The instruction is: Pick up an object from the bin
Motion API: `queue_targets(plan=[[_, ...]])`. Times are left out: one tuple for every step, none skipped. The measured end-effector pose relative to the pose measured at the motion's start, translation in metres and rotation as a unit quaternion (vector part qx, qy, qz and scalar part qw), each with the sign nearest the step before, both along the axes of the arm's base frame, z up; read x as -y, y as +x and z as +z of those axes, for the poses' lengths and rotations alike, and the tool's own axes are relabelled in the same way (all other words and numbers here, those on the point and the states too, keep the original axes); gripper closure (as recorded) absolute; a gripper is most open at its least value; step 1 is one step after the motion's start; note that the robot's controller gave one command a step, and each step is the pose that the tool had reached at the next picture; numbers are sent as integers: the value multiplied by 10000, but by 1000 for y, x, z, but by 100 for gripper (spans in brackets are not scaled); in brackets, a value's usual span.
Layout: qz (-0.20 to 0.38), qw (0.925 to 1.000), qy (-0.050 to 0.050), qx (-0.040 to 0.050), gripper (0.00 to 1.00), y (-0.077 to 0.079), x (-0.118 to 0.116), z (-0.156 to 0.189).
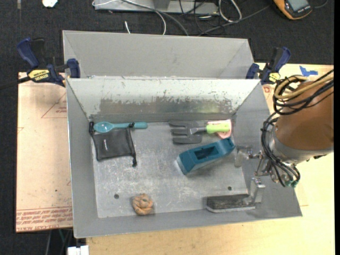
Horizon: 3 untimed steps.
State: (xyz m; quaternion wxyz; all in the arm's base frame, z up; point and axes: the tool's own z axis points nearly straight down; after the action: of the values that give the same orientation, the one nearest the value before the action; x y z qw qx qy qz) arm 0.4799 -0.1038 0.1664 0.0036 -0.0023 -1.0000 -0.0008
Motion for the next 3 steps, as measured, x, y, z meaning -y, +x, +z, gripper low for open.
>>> queue_targets(plan=[[18,10000,-6,36,0,2,0,4],[484,9988,-4,43,0,3,-15,-57],[702,9975,-10,82,0,7,-21,-77]])
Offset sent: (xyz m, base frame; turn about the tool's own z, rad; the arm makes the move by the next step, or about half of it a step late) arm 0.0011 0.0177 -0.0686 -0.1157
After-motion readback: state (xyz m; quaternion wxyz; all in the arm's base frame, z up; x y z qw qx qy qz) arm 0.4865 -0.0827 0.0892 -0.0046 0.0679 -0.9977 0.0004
